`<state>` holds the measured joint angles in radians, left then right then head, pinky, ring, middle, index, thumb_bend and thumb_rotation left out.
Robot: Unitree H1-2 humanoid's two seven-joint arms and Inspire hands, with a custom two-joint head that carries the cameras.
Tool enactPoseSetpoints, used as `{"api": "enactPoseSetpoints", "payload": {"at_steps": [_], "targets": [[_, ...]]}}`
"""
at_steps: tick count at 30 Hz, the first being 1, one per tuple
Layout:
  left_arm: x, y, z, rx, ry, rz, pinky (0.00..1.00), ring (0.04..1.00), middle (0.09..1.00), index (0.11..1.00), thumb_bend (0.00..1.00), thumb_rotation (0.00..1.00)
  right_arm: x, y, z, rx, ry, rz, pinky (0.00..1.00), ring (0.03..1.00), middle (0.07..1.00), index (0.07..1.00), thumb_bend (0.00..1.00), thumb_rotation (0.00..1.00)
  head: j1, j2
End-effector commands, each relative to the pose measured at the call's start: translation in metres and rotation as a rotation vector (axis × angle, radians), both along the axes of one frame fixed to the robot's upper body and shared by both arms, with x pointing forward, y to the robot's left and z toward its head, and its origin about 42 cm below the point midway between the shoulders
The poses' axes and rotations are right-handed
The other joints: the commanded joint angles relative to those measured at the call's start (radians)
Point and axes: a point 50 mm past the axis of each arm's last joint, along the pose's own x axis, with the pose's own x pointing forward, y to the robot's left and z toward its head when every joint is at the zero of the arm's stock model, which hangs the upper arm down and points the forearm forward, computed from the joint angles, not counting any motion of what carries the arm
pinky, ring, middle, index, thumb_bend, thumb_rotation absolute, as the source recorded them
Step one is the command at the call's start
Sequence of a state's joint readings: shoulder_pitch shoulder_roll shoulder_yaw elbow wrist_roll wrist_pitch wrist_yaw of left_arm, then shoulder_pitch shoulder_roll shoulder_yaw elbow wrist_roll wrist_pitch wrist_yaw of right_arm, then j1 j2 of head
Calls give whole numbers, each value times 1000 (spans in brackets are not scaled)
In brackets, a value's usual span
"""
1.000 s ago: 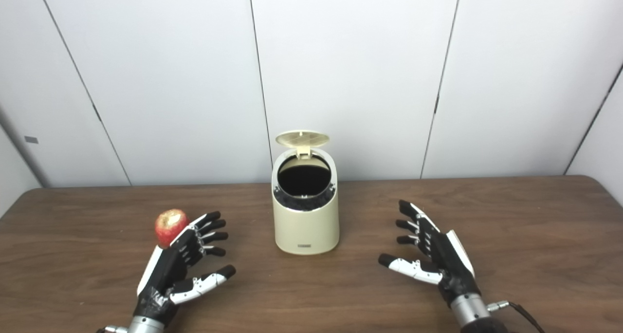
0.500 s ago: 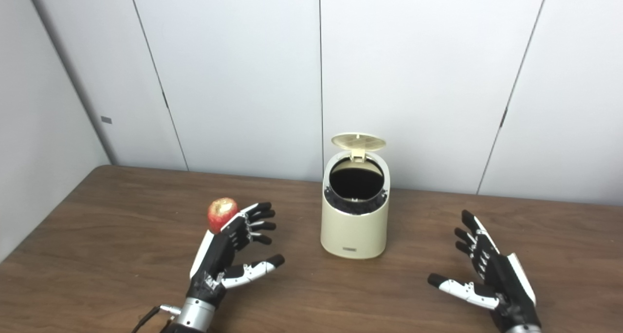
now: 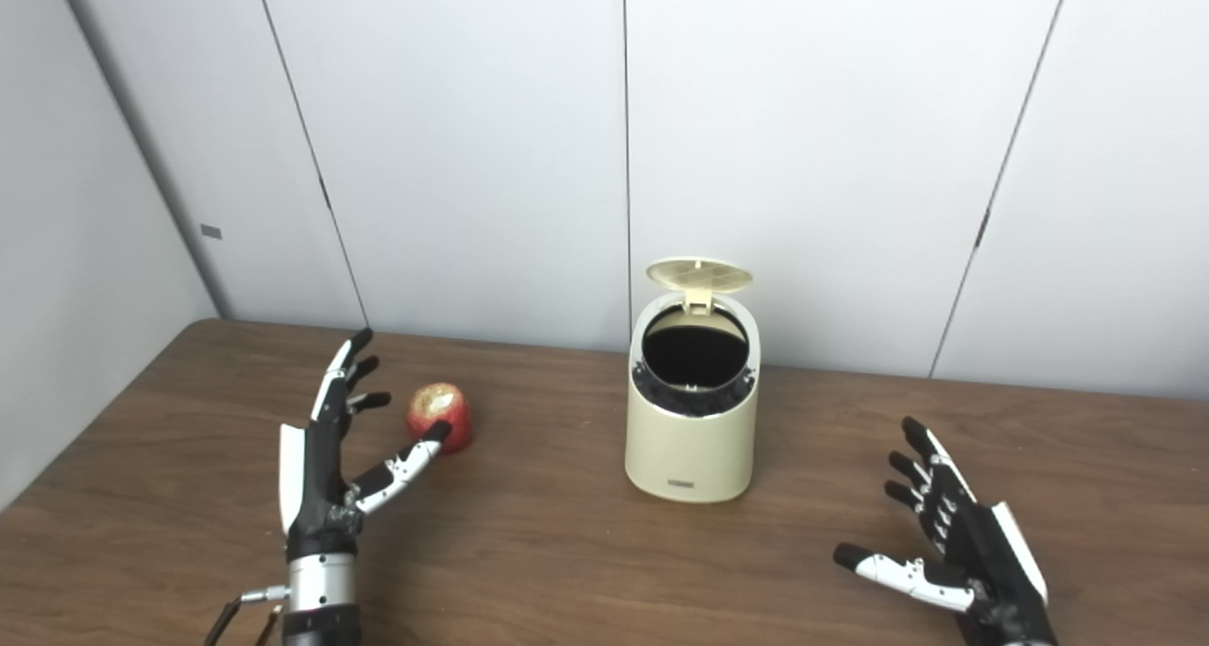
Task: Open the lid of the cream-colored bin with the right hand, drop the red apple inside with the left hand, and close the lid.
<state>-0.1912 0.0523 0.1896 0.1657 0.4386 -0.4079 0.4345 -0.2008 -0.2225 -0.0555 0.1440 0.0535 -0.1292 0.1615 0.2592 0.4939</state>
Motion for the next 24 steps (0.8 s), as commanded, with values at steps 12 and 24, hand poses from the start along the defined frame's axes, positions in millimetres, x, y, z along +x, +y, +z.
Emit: {"api": "enactPoseSetpoints", "payload": {"at_steps": [12,24], "targets": [[35,15,10,105,8,93,992,997,1000,1000,739,135,3,-4,26,-24,-88,7,846,907,979,958,751,115,-4,7],[58,34,17,151,231,95,747,882,929,981,924,250,1,-2,34,-72,-116,15,815,881,965,941,769,118,-8,10]]}}
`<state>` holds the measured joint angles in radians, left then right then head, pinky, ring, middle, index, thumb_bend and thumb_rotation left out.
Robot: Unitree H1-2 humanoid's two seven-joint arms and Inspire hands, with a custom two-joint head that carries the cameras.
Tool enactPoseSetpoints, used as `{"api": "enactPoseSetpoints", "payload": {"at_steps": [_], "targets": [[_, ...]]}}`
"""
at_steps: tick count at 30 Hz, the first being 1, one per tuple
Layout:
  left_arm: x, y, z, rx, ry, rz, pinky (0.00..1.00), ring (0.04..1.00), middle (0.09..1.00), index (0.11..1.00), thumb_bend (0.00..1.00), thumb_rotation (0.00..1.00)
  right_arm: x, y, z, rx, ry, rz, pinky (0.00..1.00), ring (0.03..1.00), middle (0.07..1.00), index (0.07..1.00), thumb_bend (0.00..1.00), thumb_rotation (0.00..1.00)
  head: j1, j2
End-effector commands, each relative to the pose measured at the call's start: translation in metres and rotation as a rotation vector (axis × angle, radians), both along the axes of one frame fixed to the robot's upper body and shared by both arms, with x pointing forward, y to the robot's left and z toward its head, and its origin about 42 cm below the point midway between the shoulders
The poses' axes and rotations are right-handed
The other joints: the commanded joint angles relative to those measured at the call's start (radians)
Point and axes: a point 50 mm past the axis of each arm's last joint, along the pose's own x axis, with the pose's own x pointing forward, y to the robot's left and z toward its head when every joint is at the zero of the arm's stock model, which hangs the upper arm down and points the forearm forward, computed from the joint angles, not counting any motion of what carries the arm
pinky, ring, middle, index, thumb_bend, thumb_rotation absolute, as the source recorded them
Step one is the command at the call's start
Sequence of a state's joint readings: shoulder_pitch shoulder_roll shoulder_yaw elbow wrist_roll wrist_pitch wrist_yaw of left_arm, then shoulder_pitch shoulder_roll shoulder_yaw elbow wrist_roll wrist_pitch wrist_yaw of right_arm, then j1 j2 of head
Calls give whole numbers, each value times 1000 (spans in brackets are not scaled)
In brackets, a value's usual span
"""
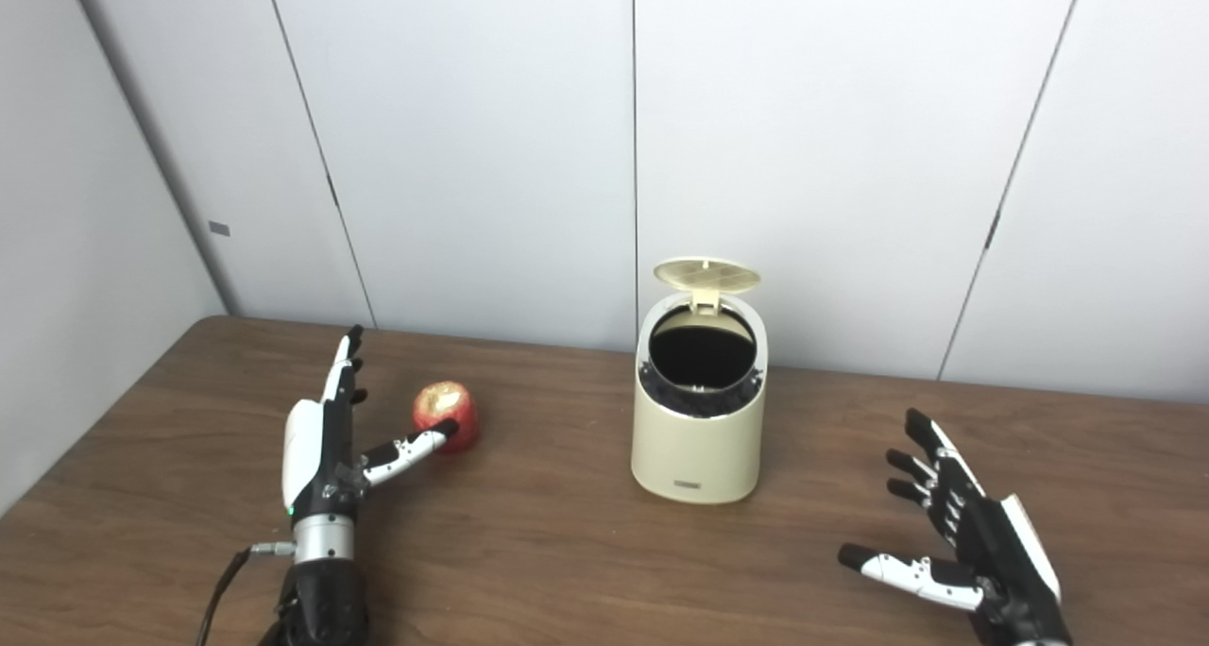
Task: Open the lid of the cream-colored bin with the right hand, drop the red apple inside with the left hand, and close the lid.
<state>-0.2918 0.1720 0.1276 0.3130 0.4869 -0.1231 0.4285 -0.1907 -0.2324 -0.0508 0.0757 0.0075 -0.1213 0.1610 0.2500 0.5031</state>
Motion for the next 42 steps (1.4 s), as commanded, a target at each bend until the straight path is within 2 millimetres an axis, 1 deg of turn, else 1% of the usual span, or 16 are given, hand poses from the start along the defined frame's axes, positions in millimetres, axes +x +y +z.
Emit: {"api": "enactPoseSetpoints", "payload": {"at_steps": [1,3,6,9,12,15,20,26,32,37,39,42], "targets": [[18,5,27,23,-59,-10,737,876,924,974,929,247,5,-3,20,-13,-70,9,819,883,967,942,767,120,-3,4],[19,7,27,26,-38,-15,741,873,917,956,933,231,5,-2,21,-12,-72,9,811,879,967,942,763,112,-3,4],[19,9,25,48,-14,-22,745,861,903,942,934,245,4,-2,22,-9,-72,9,812,881,970,943,756,90,-4,5],[18,10,23,41,-4,-33,669,789,831,890,918,207,4,-3,22,-14,-70,6,815,882,968,945,752,100,-4,5],[18,11,20,21,-2,-40,635,734,774,848,910,163,4,-3,23,-27,-75,1,815,877,965,942,748,107,-4,9],[18,12,16,24,-8,-39,602,700,743,818,904,131,4,-3,25,-24,-76,0,802,875,962,938,752,106,-7,11],[19,14,8,54,34,-37,608,705,747,807,880,147,3,-3,28,-27,-83,-2,801,869,958,934,754,102,-11,16],[18,13,-1,127,88,-22,550,679,745,781,886,165,1,-4,30,-26,-82,-2,812,876,963,936,746,107,-10,22],[18,12,-6,203,159,-16,531,633,691,733,868,167,-1,-3,30,-24,-90,0,811,875,962,938,731,118,-12,27],[20,11,-10,233,198,-14,522,608,649,703,869,156,-3,-3,31,-22,-89,-7,794,864,954,932,738,151,-16,32],[20,10,-11,236,210,-16,528,610,646,697,870,155,-4,-3,31,-21,-88,-7,797,864,955,934,737,161,-17,33],[20,8,-12,249,225,-20,507,598,641,685,866,159,-5,-2,32,-20,-88,-12,783,861,954,936,737,170,-19,35]]}}
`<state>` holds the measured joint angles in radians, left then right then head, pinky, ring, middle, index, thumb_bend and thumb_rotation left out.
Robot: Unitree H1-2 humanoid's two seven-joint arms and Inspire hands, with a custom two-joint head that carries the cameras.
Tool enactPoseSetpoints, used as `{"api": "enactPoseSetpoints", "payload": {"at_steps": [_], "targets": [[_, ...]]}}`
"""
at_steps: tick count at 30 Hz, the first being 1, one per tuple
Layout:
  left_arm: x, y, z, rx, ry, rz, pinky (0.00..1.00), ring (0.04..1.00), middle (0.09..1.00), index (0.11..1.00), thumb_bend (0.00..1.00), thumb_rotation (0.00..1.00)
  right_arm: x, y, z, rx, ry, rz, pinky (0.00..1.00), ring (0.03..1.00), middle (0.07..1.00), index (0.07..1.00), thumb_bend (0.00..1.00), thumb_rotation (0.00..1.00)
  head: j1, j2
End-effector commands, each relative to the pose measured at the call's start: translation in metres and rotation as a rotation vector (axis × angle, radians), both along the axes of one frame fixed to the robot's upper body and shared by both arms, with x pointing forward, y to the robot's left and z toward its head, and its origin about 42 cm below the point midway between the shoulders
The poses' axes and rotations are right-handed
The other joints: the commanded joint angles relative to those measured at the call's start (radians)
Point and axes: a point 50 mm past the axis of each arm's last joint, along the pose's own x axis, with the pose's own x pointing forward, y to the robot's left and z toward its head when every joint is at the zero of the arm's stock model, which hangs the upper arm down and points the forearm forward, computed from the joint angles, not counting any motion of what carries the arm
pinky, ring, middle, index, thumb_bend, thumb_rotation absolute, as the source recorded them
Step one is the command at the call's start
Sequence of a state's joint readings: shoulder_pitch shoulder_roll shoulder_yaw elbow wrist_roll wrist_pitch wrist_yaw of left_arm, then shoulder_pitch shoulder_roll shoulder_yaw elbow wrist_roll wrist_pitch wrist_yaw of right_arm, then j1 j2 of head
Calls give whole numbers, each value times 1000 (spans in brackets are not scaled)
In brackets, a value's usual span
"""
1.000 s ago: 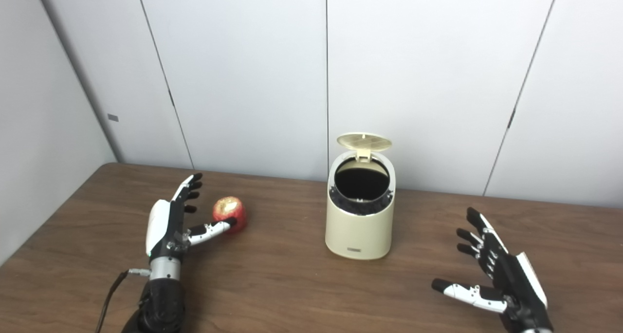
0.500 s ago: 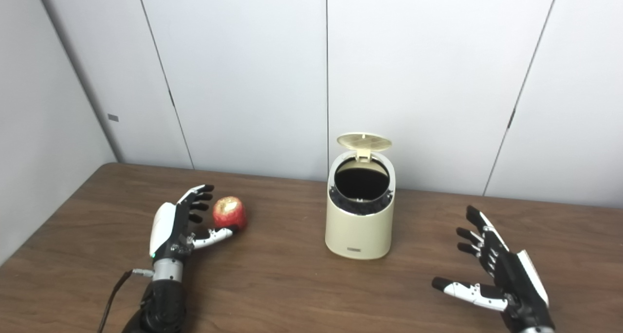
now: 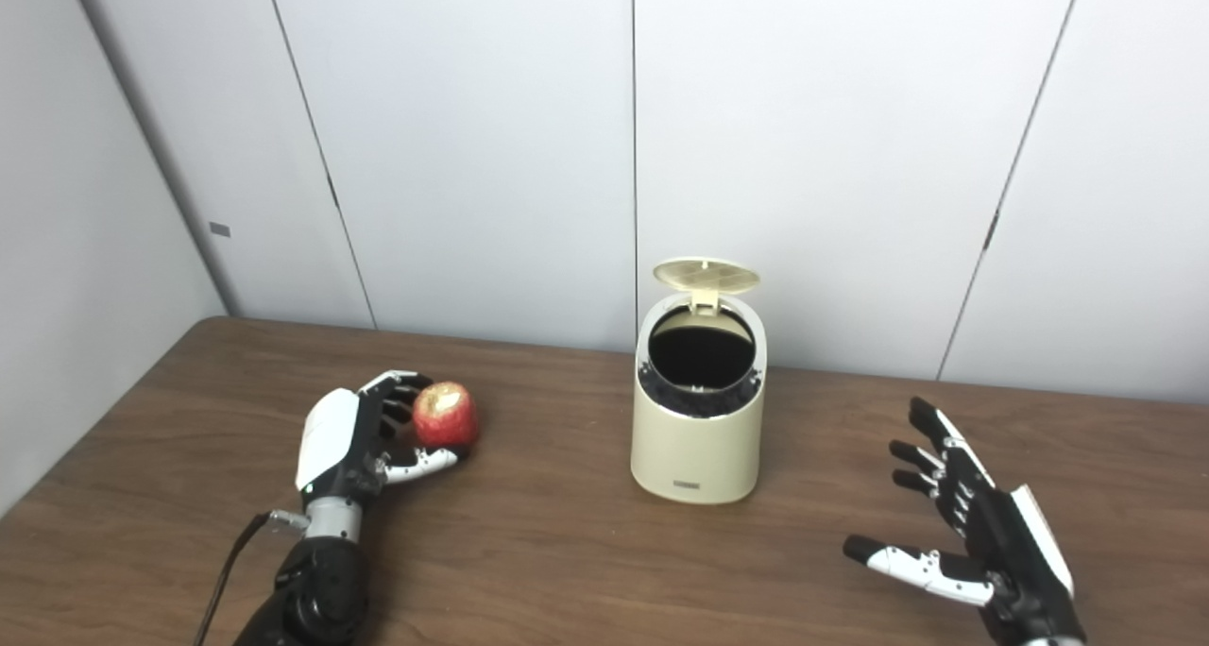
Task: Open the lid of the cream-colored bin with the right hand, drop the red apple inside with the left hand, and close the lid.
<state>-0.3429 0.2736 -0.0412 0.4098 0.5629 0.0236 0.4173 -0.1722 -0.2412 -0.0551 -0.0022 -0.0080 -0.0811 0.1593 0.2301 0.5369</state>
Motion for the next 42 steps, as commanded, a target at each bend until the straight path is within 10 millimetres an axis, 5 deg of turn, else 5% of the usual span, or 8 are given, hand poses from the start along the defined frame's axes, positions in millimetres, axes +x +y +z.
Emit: {"api": "enactPoseSetpoints", "payload": {"at_steps": [1,6,7,10,26,42], "targets": [[0,5,-3,32,34,12,489,586,633,675,855,143,2,-1,20,7,-67,-7,764,864,956,936,739,172,0,3],[2,4,-7,53,9,17,442,533,573,607,821,78,-1,-2,21,-4,-63,-8,746,870,958,937,729,193,-2,5],[2,4,-8,55,1,20,409,494,505,556,645,32,-2,-2,22,-4,-61,-9,739,871,958,937,725,192,-2,5],[3,2,-9,55,-36,18,394,450,462,521,537,3,-3,-1,23,-15,-60,-13,730,871,958,935,710,189,-2,6],[-4,-16,5,-8,-180,-28,322,365,436,511,523,0,-3,3,14,10,-43,-8,792,892,966,936,720,139,-34,-4],[-17,-83,109,-60,-413,-278,310,391,445,509,524,0,6,5,-5,-11,-54,-35,748,851,934,919,744,176,-146,-39]]}}
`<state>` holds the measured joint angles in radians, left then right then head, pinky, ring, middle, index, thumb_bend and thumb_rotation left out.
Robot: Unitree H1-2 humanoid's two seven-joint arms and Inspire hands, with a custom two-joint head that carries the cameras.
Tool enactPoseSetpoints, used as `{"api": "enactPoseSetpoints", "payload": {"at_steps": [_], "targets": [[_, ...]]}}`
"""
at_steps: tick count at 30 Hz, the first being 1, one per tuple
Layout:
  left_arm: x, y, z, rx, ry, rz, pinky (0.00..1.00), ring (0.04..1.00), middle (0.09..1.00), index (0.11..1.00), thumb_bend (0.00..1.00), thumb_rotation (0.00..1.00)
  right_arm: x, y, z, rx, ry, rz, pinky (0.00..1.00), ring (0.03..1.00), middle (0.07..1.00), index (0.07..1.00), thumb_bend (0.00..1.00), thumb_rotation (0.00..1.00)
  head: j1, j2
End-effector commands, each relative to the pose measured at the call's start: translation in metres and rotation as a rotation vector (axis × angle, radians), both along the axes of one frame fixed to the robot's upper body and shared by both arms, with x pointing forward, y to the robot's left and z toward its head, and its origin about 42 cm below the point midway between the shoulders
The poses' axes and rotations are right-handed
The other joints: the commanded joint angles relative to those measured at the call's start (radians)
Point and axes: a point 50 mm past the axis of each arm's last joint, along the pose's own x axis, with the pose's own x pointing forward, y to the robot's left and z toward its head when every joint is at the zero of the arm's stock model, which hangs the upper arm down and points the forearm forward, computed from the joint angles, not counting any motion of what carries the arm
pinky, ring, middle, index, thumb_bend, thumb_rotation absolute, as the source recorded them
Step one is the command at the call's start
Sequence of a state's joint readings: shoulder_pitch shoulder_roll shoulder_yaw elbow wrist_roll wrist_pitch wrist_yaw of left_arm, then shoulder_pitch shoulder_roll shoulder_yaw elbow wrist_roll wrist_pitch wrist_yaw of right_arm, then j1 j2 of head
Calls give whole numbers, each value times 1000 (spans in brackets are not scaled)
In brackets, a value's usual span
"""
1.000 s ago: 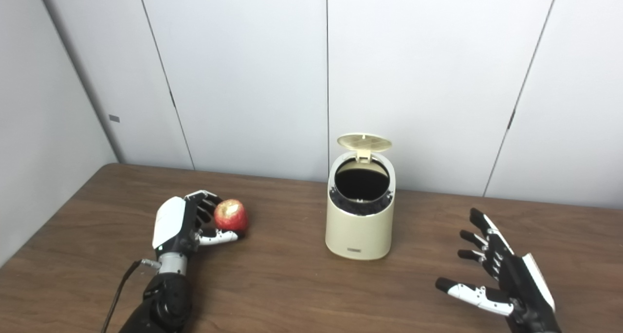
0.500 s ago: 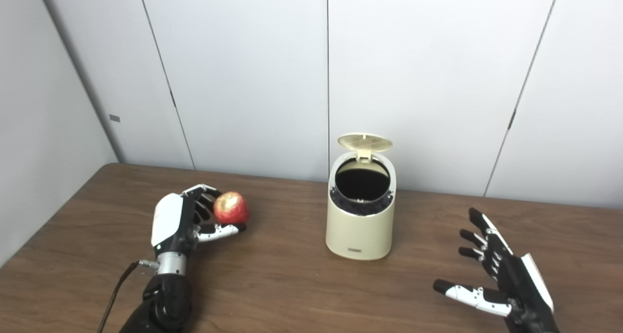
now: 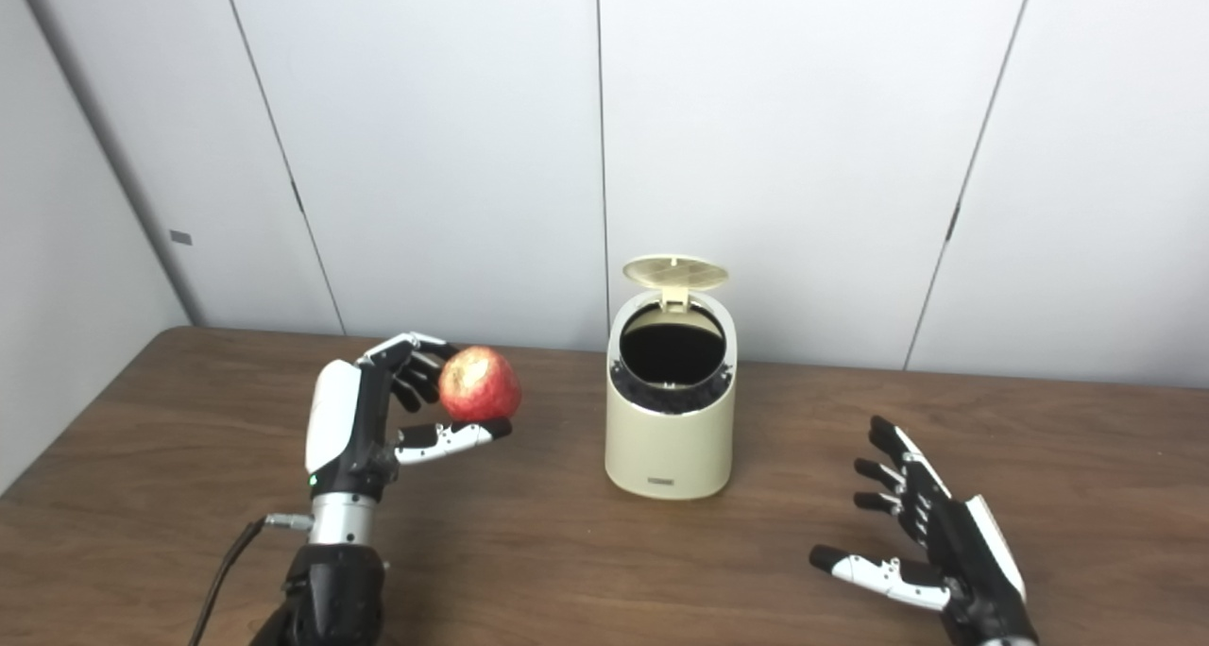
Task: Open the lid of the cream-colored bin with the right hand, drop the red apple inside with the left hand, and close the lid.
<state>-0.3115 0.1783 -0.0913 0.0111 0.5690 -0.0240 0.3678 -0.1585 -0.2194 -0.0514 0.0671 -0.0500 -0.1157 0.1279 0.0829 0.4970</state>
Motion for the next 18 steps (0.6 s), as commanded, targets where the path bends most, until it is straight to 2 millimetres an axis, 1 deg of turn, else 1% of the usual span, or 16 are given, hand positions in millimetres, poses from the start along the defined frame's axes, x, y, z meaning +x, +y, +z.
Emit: {"api": "enactPoseSetpoints", "payload": {"at_steps": [1,3,8,12,14,18], "targets": [[5,-12,30,34,-95,-51,313,394,444,509,524,0,9,3,18,-8,-97,1,746,853,932,919,746,193,-5,-1],[5,-19,38,53,-111,-74,320,399,445,509,524,0,8,5,17,-17,-95,-1,732,847,927,916,759,235,-20,-4],[9,-32,52,84,-154,-108,310,383,444,508,524,0,9,7,15,-29,-94,-3,735,852,930,917,780,270,-39,-10],[14,-42,63,122,-181,-130,286,369,439,513,523,0,10,7,15,-30,-98,-1,731,853,931,911,786,274,-44,-15],[16,-47,67,127,-183,-146,291,377,445,510,524,0,10,8,16,-34,-102,-4,738,857,933,914,778,267,-48,-16],[21,-58,74,112,-185,-184,304,389,460,500,526,0,12,8,15,-19,-102,-5,720,862,934,917,773,255,-59,-19]]}}
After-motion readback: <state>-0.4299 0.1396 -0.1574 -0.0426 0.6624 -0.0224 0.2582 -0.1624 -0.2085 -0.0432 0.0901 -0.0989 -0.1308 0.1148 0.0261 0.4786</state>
